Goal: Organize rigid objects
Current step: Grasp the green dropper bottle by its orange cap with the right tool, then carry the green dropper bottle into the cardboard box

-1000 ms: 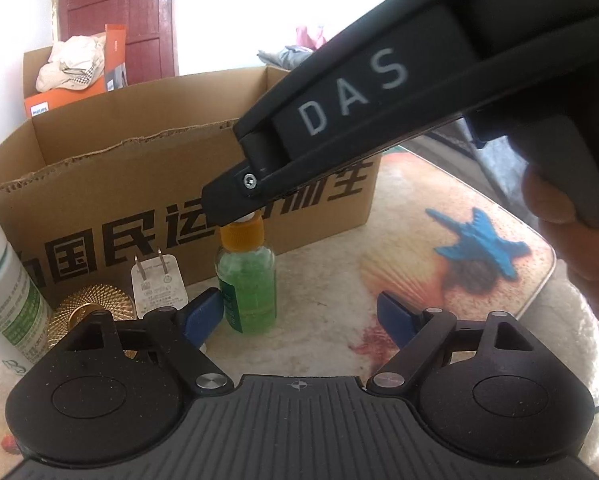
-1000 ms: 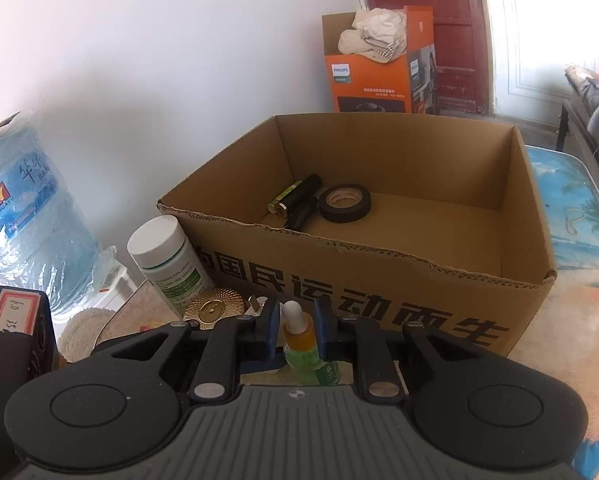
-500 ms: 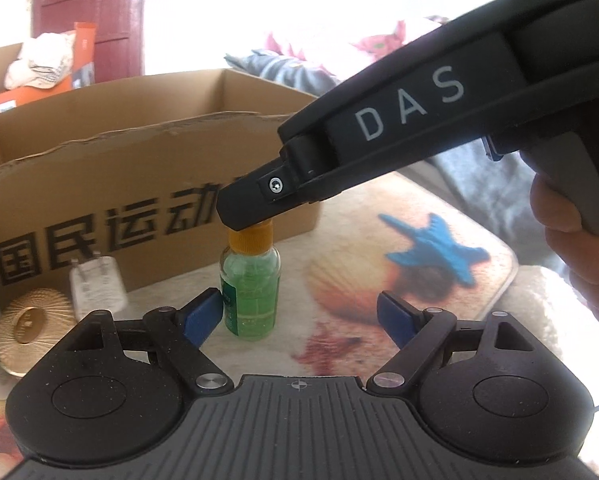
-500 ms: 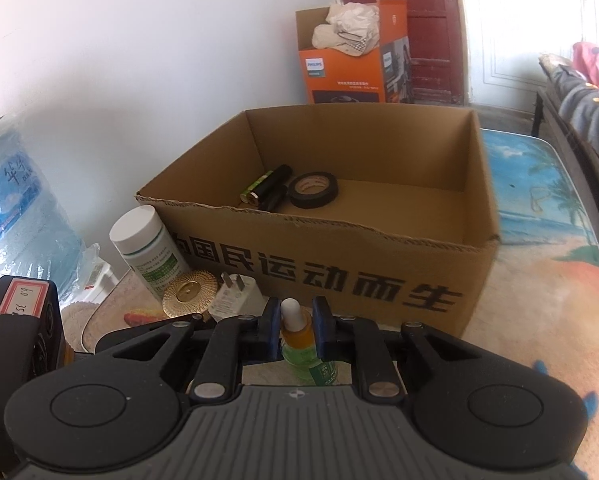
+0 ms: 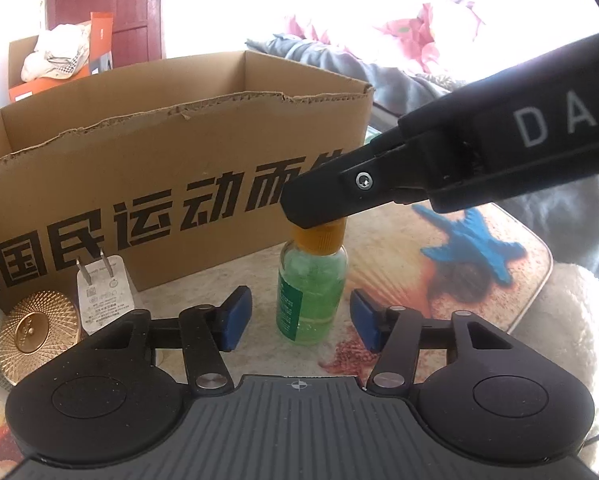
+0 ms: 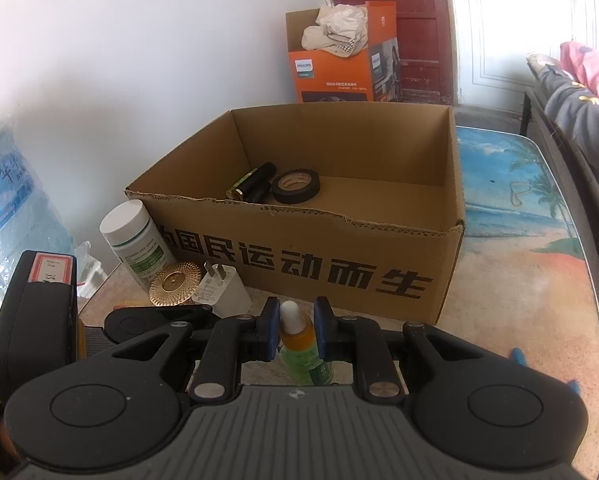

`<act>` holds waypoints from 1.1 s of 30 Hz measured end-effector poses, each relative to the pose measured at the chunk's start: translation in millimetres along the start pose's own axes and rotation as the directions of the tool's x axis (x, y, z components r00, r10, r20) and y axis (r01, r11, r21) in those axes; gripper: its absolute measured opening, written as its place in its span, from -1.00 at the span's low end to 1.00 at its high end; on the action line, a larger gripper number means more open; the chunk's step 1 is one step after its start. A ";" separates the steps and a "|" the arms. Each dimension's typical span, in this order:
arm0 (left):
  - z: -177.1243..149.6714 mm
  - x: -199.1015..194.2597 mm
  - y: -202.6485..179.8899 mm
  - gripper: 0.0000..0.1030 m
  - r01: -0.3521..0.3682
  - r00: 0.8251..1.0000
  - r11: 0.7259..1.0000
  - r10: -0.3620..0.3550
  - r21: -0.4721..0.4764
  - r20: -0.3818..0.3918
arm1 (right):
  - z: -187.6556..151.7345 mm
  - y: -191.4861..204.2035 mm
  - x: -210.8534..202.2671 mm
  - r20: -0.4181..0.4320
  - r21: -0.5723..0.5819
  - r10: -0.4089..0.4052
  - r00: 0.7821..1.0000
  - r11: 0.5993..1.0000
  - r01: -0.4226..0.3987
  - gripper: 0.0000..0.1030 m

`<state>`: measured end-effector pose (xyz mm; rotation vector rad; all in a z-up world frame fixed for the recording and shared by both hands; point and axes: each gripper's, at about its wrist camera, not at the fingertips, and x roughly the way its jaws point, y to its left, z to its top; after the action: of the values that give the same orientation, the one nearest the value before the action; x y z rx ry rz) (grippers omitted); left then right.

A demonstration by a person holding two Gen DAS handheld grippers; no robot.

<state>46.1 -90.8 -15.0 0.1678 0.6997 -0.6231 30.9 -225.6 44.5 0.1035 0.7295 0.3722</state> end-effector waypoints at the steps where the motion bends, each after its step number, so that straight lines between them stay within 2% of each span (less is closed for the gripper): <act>1: 0.2 1.1 -0.9 -0.06 0.000 1.000 1.000 0.000 0.001 -0.003 | 0.3 -0.4 0.5 0.002 -0.002 0.002 1.000 1.000 -0.002 -0.61; 3: 0.3 3.8 -2.0 -0.13 -0.004 1.000 1.000 0.004 0.003 -0.008 | 0.4 -0.9 0.9 0.005 -0.004 0.004 1.000 1.000 -0.004 -0.61; 5: 0.1 5.5 -2.8 -0.37 -0.009 1.000 1.000 0.009 0.001 -0.008 | 0.1 -1.2 0.8 0.006 -0.006 0.007 1.000 1.000 -0.007 -0.61; 11: 0.0 3.4 -7.3 -0.38 -0.008 1.000 1.000 0.008 0.006 -0.005 | -1.8 1.7 -6.1 0.017 -0.018 -0.002 1.000 1.000 0.003 -0.66; 16: 9.6 -16.0 -13.5 -0.40 -0.018 0.999 1.000 0.018 0.004 0.037 | 8.2 13.0 -24.9 0.059 -0.041 0.008 0.998 0.999 -0.006 -0.66; 21: 33.4 -49.2 -6.7 -0.40 -0.043 0.992 0.999 0.041 0.009 0.118 | 35.5 37.8 -48.5 0.143 -0.133 0.028 0.989 0.991 -0.009 -0.66; 26: 66.8 -72.1 20.2 -0.40 -0.044 0.986 0.999 0.048 -0.027 0.159 | 74.5 57.0 -50.4 0.203 -0.212 0.080 0.976 0.977 -0.036 -0.65; 30: 92.6 -73.1 51.8 -0.40 -0.024 0.990 0.996 0.036 -0.085 0.137 | 112.3 65.4 -31.0 0.192 -0.236 0.133 0.972 0.968 -0.086 -0.65; 33: 107.5 -62.9 76.9 -0.40 -0.025 0.995 0.993 0.036 -0.116 0.091 | 142.1 63.2 -4.2 0.147 -0.216 0.172 0.974 0.967 -0.138 -0.65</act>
<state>113.2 -35.8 103.0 0.0425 0.6406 -0.5564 104.2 -163.2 166.7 -0.0035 0.5171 0.5798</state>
